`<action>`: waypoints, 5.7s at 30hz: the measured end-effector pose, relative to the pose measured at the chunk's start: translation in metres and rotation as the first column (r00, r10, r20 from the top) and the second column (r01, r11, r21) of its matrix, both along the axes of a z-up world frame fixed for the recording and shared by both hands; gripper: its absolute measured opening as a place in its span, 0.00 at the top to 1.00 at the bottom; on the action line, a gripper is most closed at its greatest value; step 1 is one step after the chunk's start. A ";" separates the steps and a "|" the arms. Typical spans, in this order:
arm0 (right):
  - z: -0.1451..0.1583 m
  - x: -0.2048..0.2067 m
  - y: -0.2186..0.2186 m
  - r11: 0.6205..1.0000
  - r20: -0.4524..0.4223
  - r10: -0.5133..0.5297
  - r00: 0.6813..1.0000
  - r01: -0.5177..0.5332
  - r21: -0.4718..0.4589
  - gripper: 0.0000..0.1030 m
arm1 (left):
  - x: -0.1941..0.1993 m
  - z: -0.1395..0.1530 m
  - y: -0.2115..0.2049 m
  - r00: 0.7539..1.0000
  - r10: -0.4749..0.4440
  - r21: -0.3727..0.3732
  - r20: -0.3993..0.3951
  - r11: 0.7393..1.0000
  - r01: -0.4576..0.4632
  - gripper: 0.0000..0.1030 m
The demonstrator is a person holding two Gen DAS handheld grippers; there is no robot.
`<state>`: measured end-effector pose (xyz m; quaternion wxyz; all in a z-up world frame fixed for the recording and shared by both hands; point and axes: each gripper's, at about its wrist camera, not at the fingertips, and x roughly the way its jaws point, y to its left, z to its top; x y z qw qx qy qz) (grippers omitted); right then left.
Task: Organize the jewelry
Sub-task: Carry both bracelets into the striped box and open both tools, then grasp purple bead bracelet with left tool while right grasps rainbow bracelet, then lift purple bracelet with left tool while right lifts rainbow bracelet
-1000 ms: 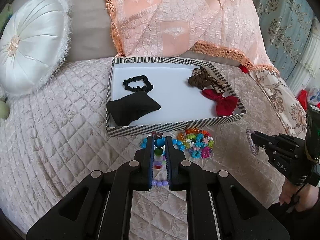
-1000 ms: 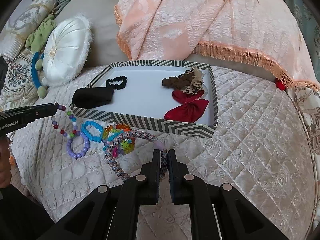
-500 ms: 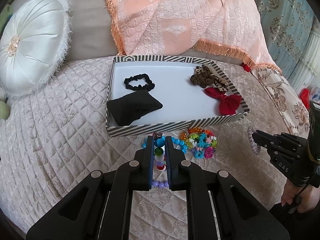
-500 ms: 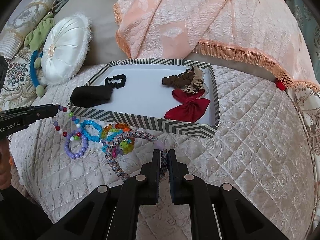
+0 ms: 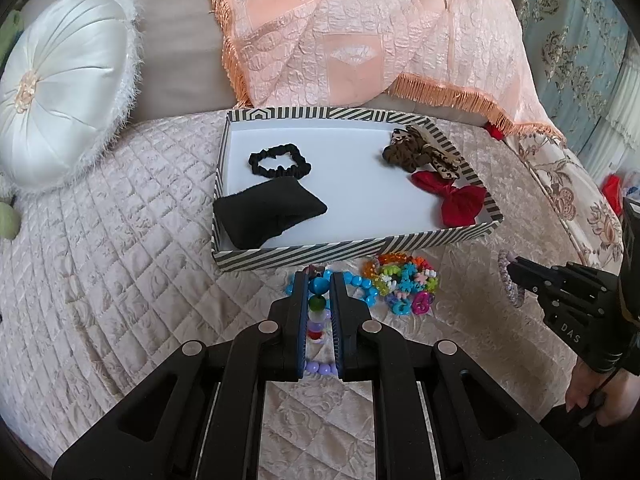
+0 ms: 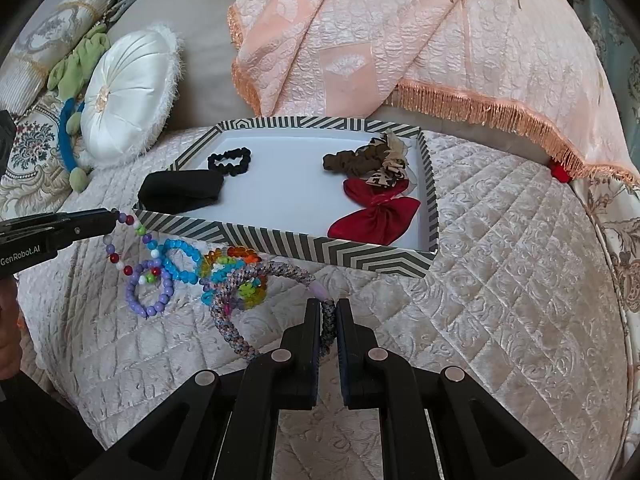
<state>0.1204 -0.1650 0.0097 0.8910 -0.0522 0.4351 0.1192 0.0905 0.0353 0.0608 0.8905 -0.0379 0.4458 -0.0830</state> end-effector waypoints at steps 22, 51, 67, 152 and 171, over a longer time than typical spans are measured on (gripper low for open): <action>0.002 0.002 -0.002 1.000 0.015 -0.007 1.000 0.007 0.004 0.93 | -0.002 0.008 -0.001 1.000 -0.013 -0.023 0.018 1.000 0.014 0.91; -0.047 0.141 0.024 0.996 -0.102 -0.042 0.994 0.050 0.076 0.93 | 0.166 -0.039 -0.031 0.991 0.110 -0.054 -0.071 0.992 -0.114 0.91; -0.047 0.139 0.023 0.993 -0.075 -0.024 0.997 0.033 0.109 0.93 | 0.147 -0.048 -0.011 0.988 0.121 -0.018 -0.092 0.992 -0.123 0.65; -0.016 0.013 0.005 0.991 -0.054 -0.028 0.998 0.034 0.128 0.89 | 0.003 -0.040 -0.012 0.994 -0.004 0.047 -0.110 0.999 0.010 0.92; -0.021 0.015 0.008 0.996 -0.058 -0.032 0.998 0.037 0.087 0.89 | 0.005 -0.041 -0.010 0.993 0.011 0.046 -0.115 0.999 -0.006 0.92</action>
